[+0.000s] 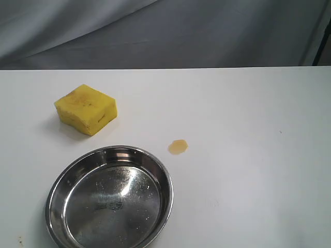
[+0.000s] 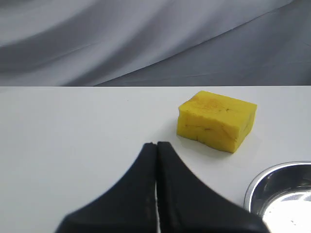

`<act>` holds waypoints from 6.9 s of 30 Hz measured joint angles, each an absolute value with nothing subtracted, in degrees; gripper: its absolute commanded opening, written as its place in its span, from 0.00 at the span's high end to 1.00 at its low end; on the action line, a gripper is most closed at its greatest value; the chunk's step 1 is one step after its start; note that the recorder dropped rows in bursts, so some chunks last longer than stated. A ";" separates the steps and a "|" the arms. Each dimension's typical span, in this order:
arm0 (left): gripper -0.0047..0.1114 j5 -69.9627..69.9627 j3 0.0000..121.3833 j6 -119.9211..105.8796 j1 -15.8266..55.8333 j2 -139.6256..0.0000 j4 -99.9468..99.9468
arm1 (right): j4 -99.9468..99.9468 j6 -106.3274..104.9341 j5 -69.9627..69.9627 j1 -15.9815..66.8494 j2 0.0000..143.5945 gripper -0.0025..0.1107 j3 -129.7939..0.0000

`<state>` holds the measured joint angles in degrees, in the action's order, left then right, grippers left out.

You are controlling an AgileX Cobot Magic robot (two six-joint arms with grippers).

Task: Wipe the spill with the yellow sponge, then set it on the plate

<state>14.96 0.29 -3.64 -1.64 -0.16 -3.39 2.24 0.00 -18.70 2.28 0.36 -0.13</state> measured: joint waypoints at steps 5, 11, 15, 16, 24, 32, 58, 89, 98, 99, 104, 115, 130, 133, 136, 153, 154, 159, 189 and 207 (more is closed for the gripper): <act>0.96 14.96 0.29 -3.64 -1.64 -0.16 -3.39 | 2.24 0.00 -18.70 2.28 0.36 0.98 -0.13; 0.96 14.96 0.29 -3.64 -1.64 -0.16 -3.39 | 2.24 0.00 -18.70 2.28 0.36 0.98 -0.13; 0.96 14.96 0.29 -3.64 -1.64 -0.16 -3.39 | 2.24 0.00 -18.70 2.28 0.36 0.98 -0.13; 0.96 14.96 0.29 -3.64 -1.64 -0.16 -3.39 | 2.24 0.00 -18.70 2.28 0.36 0.98 -0.13; 0.96 7.45 0.29 -3.56 -1.64 -0.16 -6.64 | 2.24 0.00 -18.70 2.28 0.36 0.98 -0.13; 0.96 -4.85 4.67 2.66 -1.64 -0.16 -21.76 | 2.24 0.00 -18.70 2.28 0.36 0.98 -0.13; 0.96 53.19 70.62 2.94 22.23 -88.84 18.21 | 2.24 0.00 -18.70 2.28 0.36 0.98 -0.13; 0.45 65.52 115.57 6.73 22.98 -137.01 14.10 | 2.24 0.00 -18.70 2.28 0.36 0.98 -0.13; 0.46 67.33 115.57 6.73 22.98 -137.22 16.19 | 2.24 0.00 -18.70 2.28 0.36 0.98 -0.13; 0.47 67.45 115.57 6.73 22.98 -137.22 16.28 | 2.24 0.00 -18.70 2.28 0.36 0.98 -0.13; 0.72 68.61 115.76 4.87 22.98 -137.89 16.99 | 2.24 0.00 -18.70 2.28 0.36 0.98 -0.13; 0.96 69.22 116.23 2.91 23.20 -138.42 17.95 | 2.24 0.00 -18.70 2.28 0.36 0.98 -0.13; 0.96 70.00 120.85 -0.79 32.57 -138.82 17.13 | 2.24 0.00 -18.70 2.28 0.36 0.98 -0.13; 0.96 70.00 120.85 0.82 35.07 -139.04 16.89 | 2.24 0.00 -18.70 2.28 0.36 0.98 -0.13; 0.96 70.00 120.85 1.69 37.44 -139.32 16.89 | 2.24 0.00 -18.70 2.28 0.36 0.98 -0.13; 0.96 70.00 121.43 4.55 47.85 -140.93 12.32 | 2.24 0.00 -18.70 2.28 0.36 0.98 -0.13; 0.96 70.00 121.46 4.55 48.38 -141.04 12.21 | 2.24 0.00 -18.70 2.28 0.36 0.98 -0.13; 0.96 70.00 121.56 4.93 50.58 -141.04 11.71 | 2.24 0.00 -18.70 2.28 0.36 0.98 -0.13; 0.96 67.16 121.90 0.00 40.40 -140.92 -7.67 | 2.24 0.00 -18.70 2.28 0.36 0.98 -0.13; 0.96 67.05 121.90 0.00 31.03 -140.92 -5.42 | 2.24 0.00 -18.70 2.28 0.36 0.98 -0.13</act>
<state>67.05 121.90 0.00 31.03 -140.92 -5.42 2.24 0.00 -18.70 2.28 0.36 -0.13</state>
